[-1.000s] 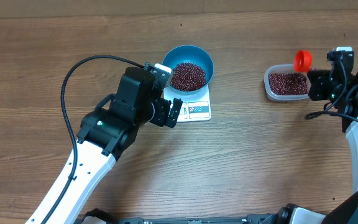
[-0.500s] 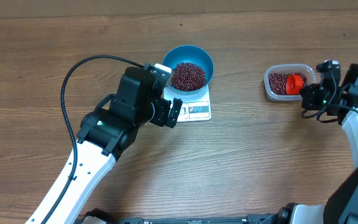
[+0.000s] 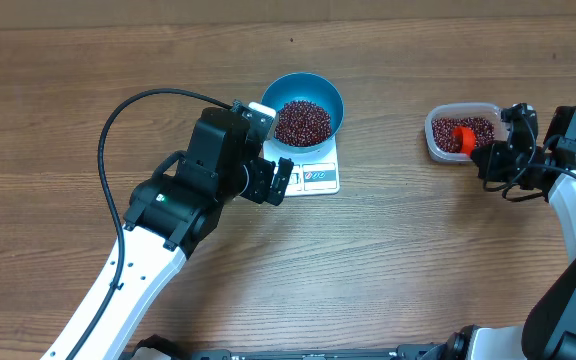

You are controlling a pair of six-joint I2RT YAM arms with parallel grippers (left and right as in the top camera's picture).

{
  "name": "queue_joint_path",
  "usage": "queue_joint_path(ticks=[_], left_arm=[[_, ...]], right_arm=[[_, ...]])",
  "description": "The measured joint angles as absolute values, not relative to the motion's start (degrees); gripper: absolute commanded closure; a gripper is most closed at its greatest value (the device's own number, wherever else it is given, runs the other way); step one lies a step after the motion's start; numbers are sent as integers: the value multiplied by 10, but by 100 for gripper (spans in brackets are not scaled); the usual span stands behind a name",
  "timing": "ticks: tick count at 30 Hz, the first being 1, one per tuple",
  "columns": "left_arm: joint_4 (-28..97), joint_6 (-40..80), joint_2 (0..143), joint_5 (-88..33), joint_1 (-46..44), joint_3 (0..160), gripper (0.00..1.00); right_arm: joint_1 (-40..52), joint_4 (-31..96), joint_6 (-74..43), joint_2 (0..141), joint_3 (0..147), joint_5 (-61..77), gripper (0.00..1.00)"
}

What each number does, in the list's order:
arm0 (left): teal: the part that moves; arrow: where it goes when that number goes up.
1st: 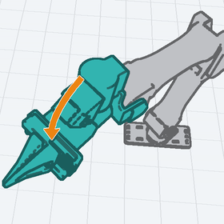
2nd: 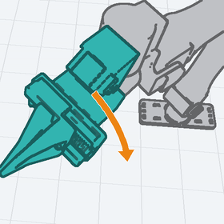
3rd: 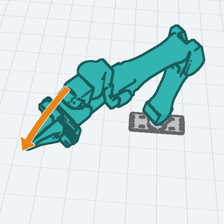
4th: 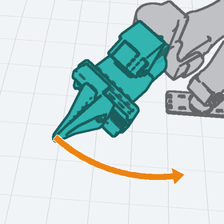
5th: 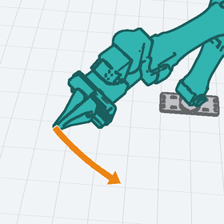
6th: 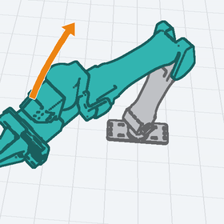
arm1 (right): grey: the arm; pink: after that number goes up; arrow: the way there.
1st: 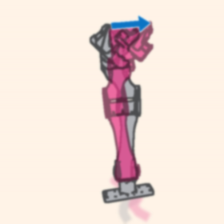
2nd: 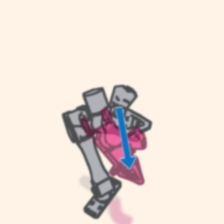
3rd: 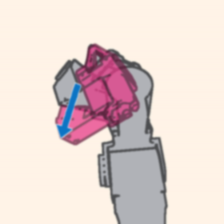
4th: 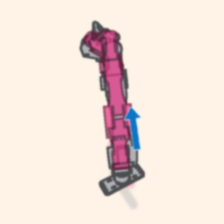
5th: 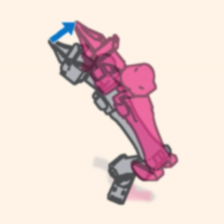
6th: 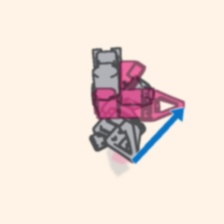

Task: Scoop item into bowl and weigh 150g on scale
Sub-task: 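Lower the red scoop into the bean tub with the right gripper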

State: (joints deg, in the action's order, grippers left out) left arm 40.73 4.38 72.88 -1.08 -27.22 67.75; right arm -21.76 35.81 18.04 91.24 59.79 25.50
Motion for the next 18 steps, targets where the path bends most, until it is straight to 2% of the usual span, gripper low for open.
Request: queue_joint_path(ticks=[10, 18], left_arm=[[407, 44, 729, -11, -272, 677, 0], [407, 44, 729, -11, -272, 677, 0]], right_arm=[[-222, 345, 168, 916, 598, 303, 96], [-270, 313, 119, 917, 598, 398, 96]])
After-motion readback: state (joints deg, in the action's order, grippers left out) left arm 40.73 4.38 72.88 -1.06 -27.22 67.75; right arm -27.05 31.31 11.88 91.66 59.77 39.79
